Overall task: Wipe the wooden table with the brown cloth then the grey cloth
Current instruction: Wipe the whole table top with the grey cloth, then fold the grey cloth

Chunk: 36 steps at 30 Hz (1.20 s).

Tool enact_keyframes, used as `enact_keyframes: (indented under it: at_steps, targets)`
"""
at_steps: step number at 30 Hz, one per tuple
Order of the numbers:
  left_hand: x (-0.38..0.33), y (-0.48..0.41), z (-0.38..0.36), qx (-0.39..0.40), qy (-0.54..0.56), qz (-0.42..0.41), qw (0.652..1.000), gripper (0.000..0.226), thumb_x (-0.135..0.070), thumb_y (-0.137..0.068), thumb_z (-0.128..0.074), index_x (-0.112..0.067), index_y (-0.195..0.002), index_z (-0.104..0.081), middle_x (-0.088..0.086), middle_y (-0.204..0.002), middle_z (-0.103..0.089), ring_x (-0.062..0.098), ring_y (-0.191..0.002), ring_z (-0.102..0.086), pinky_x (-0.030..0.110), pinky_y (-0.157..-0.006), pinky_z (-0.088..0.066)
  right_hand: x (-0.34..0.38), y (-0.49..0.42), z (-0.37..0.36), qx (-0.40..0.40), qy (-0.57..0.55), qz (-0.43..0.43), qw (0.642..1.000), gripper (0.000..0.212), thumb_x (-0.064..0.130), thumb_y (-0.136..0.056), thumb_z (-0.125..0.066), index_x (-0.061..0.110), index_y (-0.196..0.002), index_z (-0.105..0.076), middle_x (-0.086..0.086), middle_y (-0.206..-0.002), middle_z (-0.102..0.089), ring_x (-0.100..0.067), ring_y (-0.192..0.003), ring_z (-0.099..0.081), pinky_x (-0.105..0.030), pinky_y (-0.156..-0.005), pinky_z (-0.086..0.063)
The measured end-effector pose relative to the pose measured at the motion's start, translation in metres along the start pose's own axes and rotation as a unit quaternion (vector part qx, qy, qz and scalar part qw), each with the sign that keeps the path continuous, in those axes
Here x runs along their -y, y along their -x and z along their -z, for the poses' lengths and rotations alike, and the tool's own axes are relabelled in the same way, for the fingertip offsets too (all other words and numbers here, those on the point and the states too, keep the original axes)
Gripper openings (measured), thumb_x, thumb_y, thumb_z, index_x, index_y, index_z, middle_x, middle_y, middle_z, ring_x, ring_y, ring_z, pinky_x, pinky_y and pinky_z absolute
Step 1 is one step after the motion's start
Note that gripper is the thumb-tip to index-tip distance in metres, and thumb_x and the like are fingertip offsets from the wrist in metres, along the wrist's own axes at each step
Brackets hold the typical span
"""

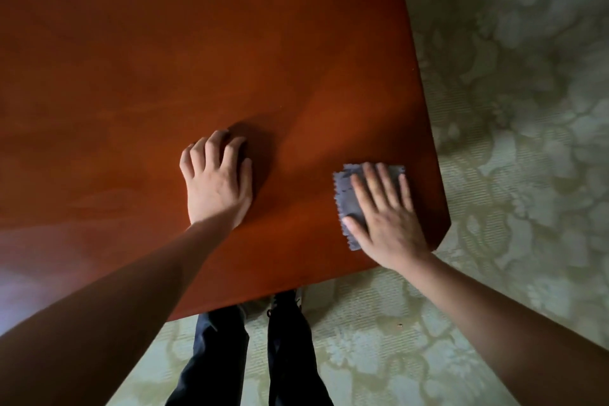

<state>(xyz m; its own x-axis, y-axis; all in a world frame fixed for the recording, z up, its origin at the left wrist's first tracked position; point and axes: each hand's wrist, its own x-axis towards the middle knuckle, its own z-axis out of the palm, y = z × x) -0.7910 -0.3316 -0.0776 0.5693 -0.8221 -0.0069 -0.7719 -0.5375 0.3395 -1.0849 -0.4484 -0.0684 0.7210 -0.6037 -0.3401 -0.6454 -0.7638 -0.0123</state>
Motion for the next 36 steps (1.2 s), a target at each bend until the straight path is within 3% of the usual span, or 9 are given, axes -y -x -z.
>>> enact_keyframes:
  at_steps: [6, 10, 12, 15, 18, 22, 29, 33, 36]
  targets:
    - [0.007, 0.001, 0.006, -0.020, 0.136, 0.038, 0.990, 0.038, -0.029, -0.100, -0.052, -0.012, -0.133, -0.063, 0.011, -0.141, -0.054, 0.034, -0.129, -0.045, 0.051, -0.113, -0.033, 0.089, -0.070, 0.023, -0.039, -0.043, 0.065, 0.996, 0.076, 0.065, -0.107, -0.021, 0.020, -0.168, -0.012, -0.009, -0.176, -0.005, -0.030, -0.162, 0.000, -0.059, -0.128, -0.005]
    - [-0.021, 0.025, 0.018, 0.015, 0.097, 0.120, 0.988, 0.041, -0.037, -0.101, -0.051, -0.015, -0.133, -0.063, 0.009, -0.133, -0.057, 0.033, -0.119, -0.049, 0.050, -0.101, -0.043, 0.090, -0.071, 0.035, -0.134, -0.193, -0.015, 0.972, 0.061, 0.047, -0.110, -0.035, 0.015, -0.162, -0.034, -0.010, -0.170, -0.028, -0.027, -0.160, -0.018, -0.051, -0.130, -0.013]
    - [-0.043, 0.036, 0.021, 0.045, 0.094, 0.168, 0.980, 0.045, -0.042, -0.101, -0.056, -0.015, -0.137, -0.059, 0.008, -0.133, -0.056, 0.031, -0.118, -0.050, 0.048, -0.097, -0.044, 0.078, -0.059, 0.036, -0.201, -0.252, -0.120, 0.939, 0.054, 0.039, -0.107, -0.052, 0.009, -0.151, -0.051, -0.013, -0.154, -0.052, -0.030, -0.145, -0.044, -0.048, -0.120, -0.035]
    - [-0.072, 0.036, 0.019, 0.073, 0.160, 0.238, 0.955, 0.056, -0.039, -0.093, -0.072, -0.012, -0.139, -0.055, 0.011, -0.127, -0.056, 0.031, -0.114, -0.052, 0.046, -0.097, -0.048, 0.068, -0.049, 0.037, -0.189, -0.305, -0.232, 0.904, 0.047, 0.033, -0.098, -0.071, 0.007, -0.136, -0.064, -0.011, -0.125, -0.067, -0.028, -0.114, -0.063, -0.044, -0.096, -0.054]
    - [-0.090, 0.026, 0.017, 0.092, 0.218, 0.310, 0.921, 0.051, -0.022, -0.086, -0.077, -0.011, -0.131, -0.057, 0.010, -0.119, -0.062, 0.032, -0.111, -0.060, 0.046, -0.096, -0.050, 0.071, -0.058, 0.041, -0.137, -0.364, -0.281, 0.877, 0.047, 0.028, -0.089, -0.082, 0.008, -0.129, -0.068, -0.001, -0.094, -0.069, -0.022, -0.087, -0.068, -0.039, -0.075, -0.057]
    - [-0.090, 0.015, 0.017, 0.115, 0.268, 0.369, 0.883, 0.020, -0.017, -0.086, -0.073, -0.012, -0.104, -0.069, 0.008, -0.097, -0.072, 0.033, -0.097, -0.065, 0.044, -0.087, -0.054, 0.076, -0.077, 0.052, -0.091, -0.418, -0.322, 0.844, 0.018, 0.019, -0.086, -0.084, 0.010, -0.100, -0.076, 0.010, -0.070, -0.063, -0.022, -0.073, -0.071, -0.027, -0.062, -0.047]
    - [-0.021, 0.003, 0.087, 0.055, 0.453, 0.418, 0.785, 0.010, -0.008, -0.090, -0.072, -0.014, -0.095, -0.065, -0.001, -0.080, -0.066, 0.014, -0.069, -0.061, 0.020, -0.055, -0.047, 0.128, -0.100, 0.102, -0.024, -0.583, -0.251, 0.772, 0.010, 0.013, -0.089, -0.079, 0.015, -0.085, -0.069, -0.002, -0.076, -0.074, -0.017, -0.071, -0.068, -0.036, -0.064, -0.052]
    - [0.056, 0.000, 0.154, 0.009, 0.541, 0.405, 0.737, 0.032, 0.000, -0.087, -0.074, -0.024, -0.106, -0.063, 0.003, -0.098, -0.076, 0.016, -0.093, -0.074, 0.029, -0.078, -0.058, 0.201, -0.120, 0.154, -0.007, -0.600, -0.154, 0.785, 0.016, 0.008, -0.090, -0.079, 0.006, -0.083, -0.065, -0.009, -0.074, -0.070, -0.014, -0.066, -0.061, -0.026, -0.060, -0.046]
    - [0.119, -0.005, 0.211, -0.035, 0.563, 0.383, 0.732, 0.042, 0.010, -0.090, -0.068, -0.023, -0.116, -0.061, 0.007, -0.106, -0.076, 0.014, -0.092, -0.073, 0.025, -0.076, -0.057, 0.273, -0.143, 0.189, 0.017, -0.595, -0.089, 0.799, 0.018, 0.009, -0.090, -0.079, 0.006, -0.082, -0.064, -0.007, -0.073, -0.070, -0.022, -0.066, -0.065, -0.032, -0.059, -0.049]
